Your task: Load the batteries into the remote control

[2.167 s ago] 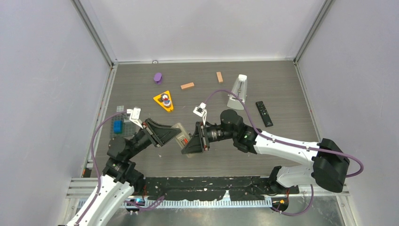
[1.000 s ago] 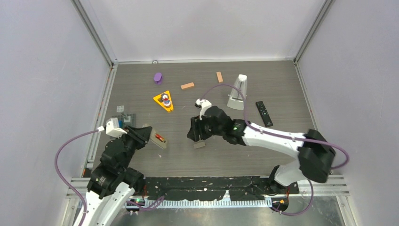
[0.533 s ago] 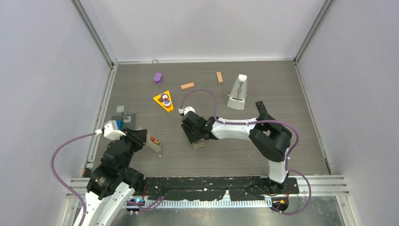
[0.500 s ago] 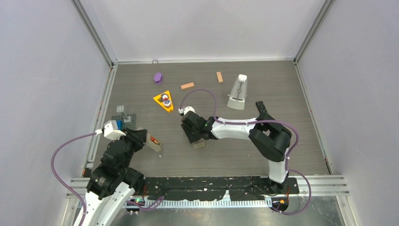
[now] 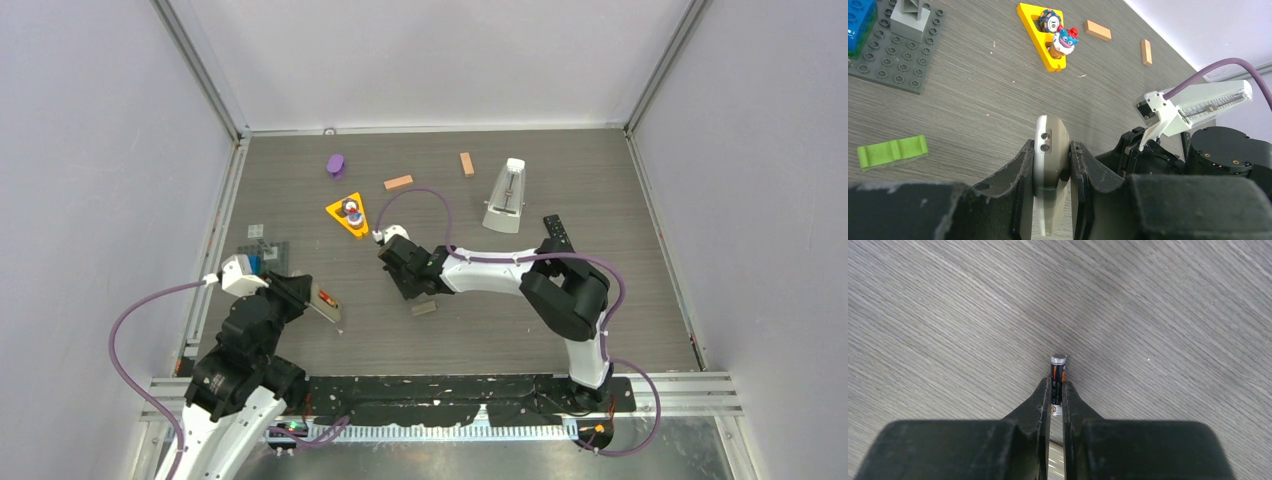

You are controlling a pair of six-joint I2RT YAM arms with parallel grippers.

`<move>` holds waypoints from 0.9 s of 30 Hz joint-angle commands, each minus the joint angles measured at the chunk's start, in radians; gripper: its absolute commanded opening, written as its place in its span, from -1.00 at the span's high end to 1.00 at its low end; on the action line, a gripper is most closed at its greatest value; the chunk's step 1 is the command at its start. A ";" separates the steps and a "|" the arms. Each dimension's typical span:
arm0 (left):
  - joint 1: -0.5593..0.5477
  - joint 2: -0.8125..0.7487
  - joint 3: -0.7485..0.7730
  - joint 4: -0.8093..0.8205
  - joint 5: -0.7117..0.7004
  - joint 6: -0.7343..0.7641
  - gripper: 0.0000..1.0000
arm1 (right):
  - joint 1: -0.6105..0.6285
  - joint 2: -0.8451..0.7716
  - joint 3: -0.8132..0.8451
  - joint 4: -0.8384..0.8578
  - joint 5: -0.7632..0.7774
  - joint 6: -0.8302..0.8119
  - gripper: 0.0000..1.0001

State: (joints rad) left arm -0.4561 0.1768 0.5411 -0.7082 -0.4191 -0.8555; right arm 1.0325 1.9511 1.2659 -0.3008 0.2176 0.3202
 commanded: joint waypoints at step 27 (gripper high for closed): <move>0.003 0.082 -0.105 0.389 0.414 -0.069 1.00 | 0.004 -0.797 -0.555 0.707 -0.522 -0.141 0.89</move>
State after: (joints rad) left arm -0.4561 0.2295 0.4545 -0.4904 -0.0952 -0.8570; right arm 1.0325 1.2041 0.6750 0.4156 -0.3096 0.1558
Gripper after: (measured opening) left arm 0.271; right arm 0.137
